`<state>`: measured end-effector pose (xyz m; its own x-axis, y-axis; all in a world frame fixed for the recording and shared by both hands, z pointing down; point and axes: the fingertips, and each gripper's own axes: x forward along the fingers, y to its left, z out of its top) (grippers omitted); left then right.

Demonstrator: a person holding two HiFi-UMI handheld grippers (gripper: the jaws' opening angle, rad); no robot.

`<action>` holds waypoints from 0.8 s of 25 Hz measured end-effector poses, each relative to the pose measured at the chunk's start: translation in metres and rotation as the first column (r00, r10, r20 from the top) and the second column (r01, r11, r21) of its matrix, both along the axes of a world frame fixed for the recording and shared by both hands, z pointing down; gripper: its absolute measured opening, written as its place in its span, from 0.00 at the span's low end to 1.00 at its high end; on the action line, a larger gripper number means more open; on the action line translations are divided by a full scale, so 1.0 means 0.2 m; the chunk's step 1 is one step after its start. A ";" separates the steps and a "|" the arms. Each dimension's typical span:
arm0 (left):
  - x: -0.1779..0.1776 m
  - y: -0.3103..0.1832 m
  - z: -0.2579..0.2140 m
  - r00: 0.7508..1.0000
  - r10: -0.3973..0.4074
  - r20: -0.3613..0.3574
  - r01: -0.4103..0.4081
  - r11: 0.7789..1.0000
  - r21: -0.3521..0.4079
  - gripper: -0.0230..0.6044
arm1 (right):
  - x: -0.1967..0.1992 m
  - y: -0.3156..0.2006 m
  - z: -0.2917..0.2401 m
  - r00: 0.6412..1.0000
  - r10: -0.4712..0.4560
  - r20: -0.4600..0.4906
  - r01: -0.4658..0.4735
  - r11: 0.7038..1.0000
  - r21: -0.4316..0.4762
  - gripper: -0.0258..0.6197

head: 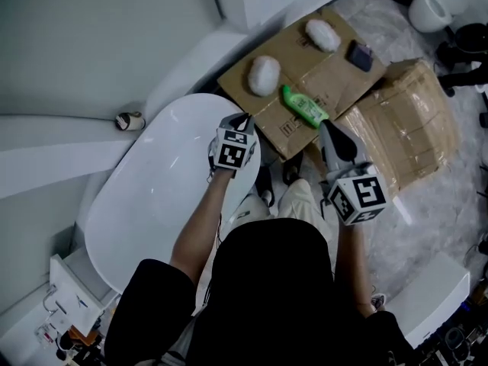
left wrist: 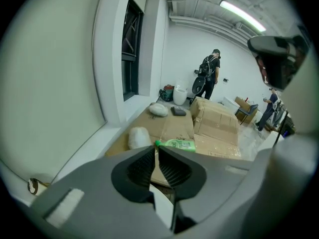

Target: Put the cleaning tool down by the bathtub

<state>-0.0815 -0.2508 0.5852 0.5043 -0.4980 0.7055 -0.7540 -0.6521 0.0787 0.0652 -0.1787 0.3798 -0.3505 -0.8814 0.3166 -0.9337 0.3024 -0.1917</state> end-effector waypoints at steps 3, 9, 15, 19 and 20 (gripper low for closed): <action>0.00 0.03 -0.08 1.000 0.004 -0.005 -0.004 1.000 0.030 0.05 | 0.02 0.04 -0.03 1.000 0.019 0.004 -0.019 1.000 0.018 0.05; 0.01 0.07 -0.26 0.999 -0.015 -0.032 0.017 0.996 0.091 0.05 | 0.07 0.10 -0.10 1.000 0.022 0.004 -0.022 0.998 0.061 0.05; 0.05 0.15 -0.44 0.997 -0.051 -0.062 0.060 0.987 0.148 0.04 | 0.14 0.18 -0.20 1.000 -0.005 -0.005 0.006 0.995 0.098 0.05; 0.06 0.24 -0.54 0.993 -0.083 -0.083 0.097 0.978 0.184 0.03 | 0.19 0.26 -0.26 0.999 -0.031 -0.009 0.032 0.992 0.121 0.05; 0.06 0.26 -0.57 0.992 -0.093 -0.087 0.109 0.975 0.195 0.03 | 0.19 0.27 -0.28 0.999 -0.040 -0.013 0.041 0.991 0.128 0.05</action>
